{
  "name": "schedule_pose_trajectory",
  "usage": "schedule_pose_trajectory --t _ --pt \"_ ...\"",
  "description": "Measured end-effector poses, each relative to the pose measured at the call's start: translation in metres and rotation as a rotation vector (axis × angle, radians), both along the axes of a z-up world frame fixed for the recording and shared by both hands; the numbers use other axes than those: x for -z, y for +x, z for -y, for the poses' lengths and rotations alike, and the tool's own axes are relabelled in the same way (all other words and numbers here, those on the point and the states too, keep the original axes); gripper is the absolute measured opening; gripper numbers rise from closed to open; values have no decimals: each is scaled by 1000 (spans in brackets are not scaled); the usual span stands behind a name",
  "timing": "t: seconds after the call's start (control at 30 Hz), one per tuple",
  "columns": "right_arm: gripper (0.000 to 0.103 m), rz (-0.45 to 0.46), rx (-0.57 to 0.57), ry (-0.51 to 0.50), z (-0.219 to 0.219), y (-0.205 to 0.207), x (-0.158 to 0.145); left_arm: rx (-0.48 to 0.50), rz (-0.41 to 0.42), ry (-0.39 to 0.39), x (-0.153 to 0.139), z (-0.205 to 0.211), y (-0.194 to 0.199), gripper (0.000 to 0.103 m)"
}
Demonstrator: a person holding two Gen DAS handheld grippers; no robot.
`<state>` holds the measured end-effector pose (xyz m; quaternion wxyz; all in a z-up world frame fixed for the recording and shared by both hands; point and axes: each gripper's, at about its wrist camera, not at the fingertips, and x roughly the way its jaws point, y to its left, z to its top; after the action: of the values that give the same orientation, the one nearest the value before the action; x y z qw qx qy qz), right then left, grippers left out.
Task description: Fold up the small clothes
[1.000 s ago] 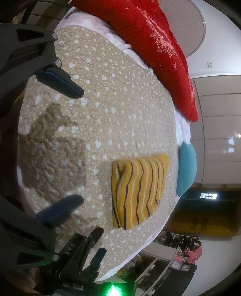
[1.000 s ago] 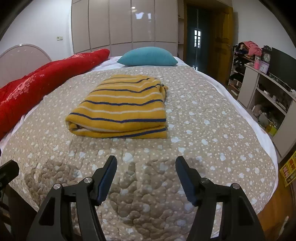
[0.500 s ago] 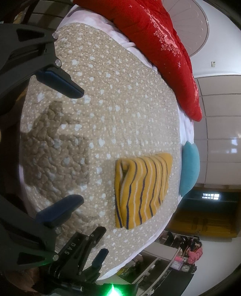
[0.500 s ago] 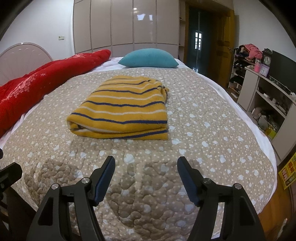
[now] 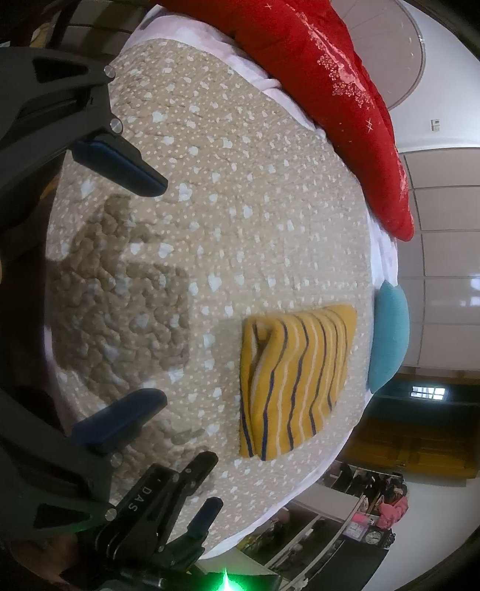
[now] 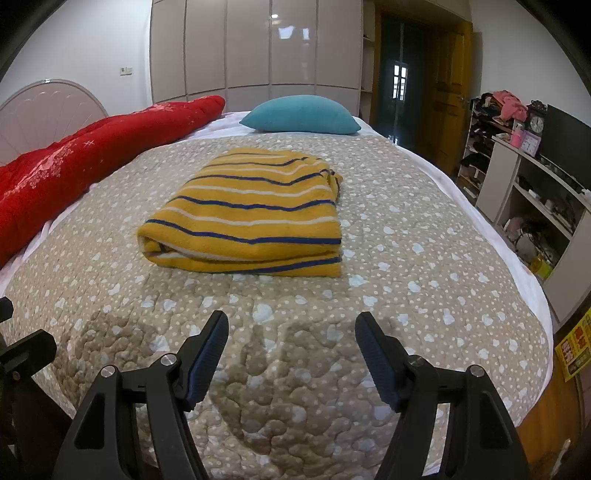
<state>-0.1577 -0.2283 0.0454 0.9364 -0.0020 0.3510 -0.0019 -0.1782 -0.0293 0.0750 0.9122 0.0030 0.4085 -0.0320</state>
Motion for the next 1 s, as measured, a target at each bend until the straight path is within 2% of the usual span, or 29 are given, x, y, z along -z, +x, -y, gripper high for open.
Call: schedule_pose_trajectory --t 1.0 --pt "78 -9 -17 -22 -2 -3 5 -3 -50 -28 12 -4 3 103"
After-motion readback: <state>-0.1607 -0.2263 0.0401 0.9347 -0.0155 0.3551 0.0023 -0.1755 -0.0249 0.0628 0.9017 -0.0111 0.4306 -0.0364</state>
